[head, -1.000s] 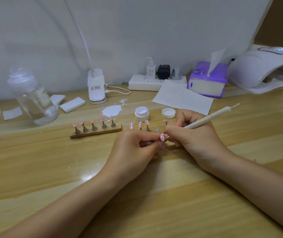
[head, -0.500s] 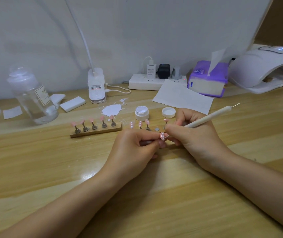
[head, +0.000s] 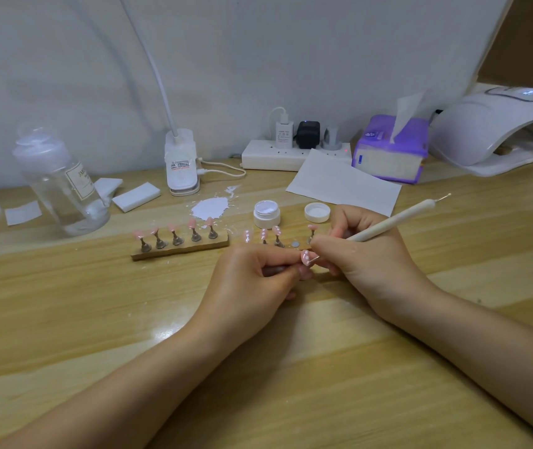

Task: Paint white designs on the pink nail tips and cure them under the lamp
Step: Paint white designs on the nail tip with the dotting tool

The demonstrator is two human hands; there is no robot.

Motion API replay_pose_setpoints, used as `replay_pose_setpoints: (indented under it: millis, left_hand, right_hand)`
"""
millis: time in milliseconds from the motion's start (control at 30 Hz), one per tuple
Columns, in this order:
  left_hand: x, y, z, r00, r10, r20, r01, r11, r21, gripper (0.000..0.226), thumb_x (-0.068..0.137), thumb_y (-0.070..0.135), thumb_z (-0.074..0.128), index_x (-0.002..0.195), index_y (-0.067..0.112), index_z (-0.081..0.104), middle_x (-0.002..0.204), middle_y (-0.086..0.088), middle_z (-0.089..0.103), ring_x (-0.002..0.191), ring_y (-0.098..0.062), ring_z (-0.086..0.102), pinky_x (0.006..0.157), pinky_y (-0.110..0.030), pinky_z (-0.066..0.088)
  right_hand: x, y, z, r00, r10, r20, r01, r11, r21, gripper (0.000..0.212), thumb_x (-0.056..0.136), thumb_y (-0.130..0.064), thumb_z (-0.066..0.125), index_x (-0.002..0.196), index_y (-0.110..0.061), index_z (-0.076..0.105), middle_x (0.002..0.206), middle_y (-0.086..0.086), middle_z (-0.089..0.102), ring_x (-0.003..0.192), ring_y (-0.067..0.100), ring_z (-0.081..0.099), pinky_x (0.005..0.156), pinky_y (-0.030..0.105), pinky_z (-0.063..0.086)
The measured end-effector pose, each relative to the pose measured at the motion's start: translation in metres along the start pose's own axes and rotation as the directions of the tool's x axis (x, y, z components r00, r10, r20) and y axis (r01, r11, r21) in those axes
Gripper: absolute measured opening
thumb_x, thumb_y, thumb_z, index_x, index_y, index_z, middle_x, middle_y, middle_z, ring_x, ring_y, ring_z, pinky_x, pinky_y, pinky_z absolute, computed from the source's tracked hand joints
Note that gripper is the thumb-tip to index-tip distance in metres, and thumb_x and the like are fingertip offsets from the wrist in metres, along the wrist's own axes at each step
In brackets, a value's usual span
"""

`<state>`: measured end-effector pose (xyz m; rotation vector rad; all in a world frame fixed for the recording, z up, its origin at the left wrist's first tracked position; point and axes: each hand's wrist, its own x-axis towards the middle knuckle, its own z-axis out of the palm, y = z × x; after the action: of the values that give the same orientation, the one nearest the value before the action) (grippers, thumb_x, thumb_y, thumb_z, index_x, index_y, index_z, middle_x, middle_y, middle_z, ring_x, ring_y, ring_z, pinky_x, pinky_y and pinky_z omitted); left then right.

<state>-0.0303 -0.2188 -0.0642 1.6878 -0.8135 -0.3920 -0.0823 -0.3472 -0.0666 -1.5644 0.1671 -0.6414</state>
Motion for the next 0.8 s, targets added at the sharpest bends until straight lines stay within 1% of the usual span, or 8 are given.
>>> replay_pose_setpoints:
  millis: [167,267,400,467,567,633,733,800]
  left_hand:
    - [0.0,0.0008,0.0003,1.0,-0.003,0.001,0.003,1.0,0.003,0.035,0.083,0.002,0.062,0.071,0.033,0.073,0.075,0.013,0.072,0.074,0.006,0.065,0.057,-0.01,0.049]
    - [-0.0004,0.0011,0.0003,1.0,-0.009,-0.001,0.009,1.0,-0.008,0.034,0.083,0.003,0.063,0.071,0.033,0.073,0.075,0.011,0.072,0.075,0.006,0.065,0.057,-0.009,0.049]
    - [-0.0007,0.0003,-0.0005,1.0,-0.003,0.006,0.003,1.0,0.002,0.029,0.084,0.004,0.063,0.074,0.029,0.074,0.077,0.007,0.073,0.078,0.002,0.066,0.057,-0.009,0.049]
    - [-0.0002,-0.0005,-0.0004,1.0,-0.002,0.003,0.002,1.0,0.0,0.025,0.084,0.006,0.063,0.076,0.027,0.073,0.077,0.005,0.073,0.078,0.001,0.066,0.057,-0.01,0.049]
    - [-0.0002,-0.0009,-0.0004,1.0,0.002,-0.001,-0.002,1.0,-0.007,0.022,0.084,0.01,0.064,0.076,0.028,0.073,0.076,0.005,0.073,0.075,0.001,0.066,0.057,-0.01,0.048]
    - [-0.0004,-0.0002,-0.0004,1.0,0.005,0.006,-0.005,1.0,-0.01,0.023,0.085,0.012,0.063,0.076,0.031,0.074,0.078,0.006,0.073,0.077,0.001,0.066,0.057,-0.01,0.048]
    - [-0.0001,0.0005,-0.0001,1.0,0.004,0.009,-0.003,1.0,-0.019,0.033,0.085,0.01,0.062,0.071,0.039,0.073,0.077,0.008,0.073,0.077,0.005,0.065,0.056,-0.008,0.047]
    - [0.0002,0.0006,0.0,1.0,-0.003,0.001,0.003,1.0,-0.011,0.037,0.085,0.007,0.062,0.069,0.038,0.072,0.075,0.007,0.072,0.075,0.005,0.065,0.056,-0.008,0.047]
  right_hand:
    - [-0.002,-0.0025,0.0008,1.0,0.002,0.0,-0.002,1.0,0.004,0.044,0.065,0.013,0.06,0.043,-0.018,0.038,0.032,-0.004,0.042,0.037,0.008,0.036,0.078,0.011,0.045]
    - [-0.0019,-0.0022,0.0003,1.0,-0.002,-0.014,0.002,1.0,-0.007,0.042,0.066,0.015,0.058,0.045,-0.014,0.036,0.036,0.001,0.04,0.038,0.007,0.036,0.064,0.007,0.045]
    - [-0.0001,-0.0038,0.0012,0.993,0.084,-0.08,-0.076,0.993,0.09,0.049,0.074,0.011,0.058,0.042,-0.02,0.038,0.034,-0.002,0.036,0.036,0.007,0.038,0.066,0.027,0.054]
    - [0.0001,-0.0056,0.0013,0.989,0.12,-0.091,-0.101,0.976,0.191,0.046,0.075,-0.001,0.068,0.045,-0.017,0.038,0.032,-0.005,0.035,0.037,0.009,0.039,0.058,0.026,0.056]
    - [-0.0007,-0.0082,0.0019,0.989,0.134,-0.07,-0.112,0.96,0.256,0.04,0.066,-0.026,0.07,0.049,-0.014,0.036,0.032,-0.009,0.035,0.034,0.003,0.039,0.057,0.024,0.057]
    - [-0.0009,-0.0071,0.0013,0.992,0.119,-0.049,-0.105,0.97,0.219,0.037,0.071,-0.017,0.07,0.054,-0.014,0.038,0.033,-0.007,0.035,0.03,0.002,0.035,0.061,0.027,0.057]
    - [-0.0007,-0.0045,0.0007,0.996,0.089,-0.004,-0.088,0.988,0.128,0.032,0.079,0.006,0.062,0.065,-0.013,0.041,0.036,-0.007,0.044,0.035,0.003,0.046,0.068,0.035,0.051]
    - [-0.0009,-0.0028,-0.0003,0.999,0.04,0.031,-0.043,0.995,0.091,0.033,0.075,0.011,0.061,0.062,-0.012,0.043,0.039,-0.005,0.052,0.044,0.004,0.056,0.066,0.025,0.052]
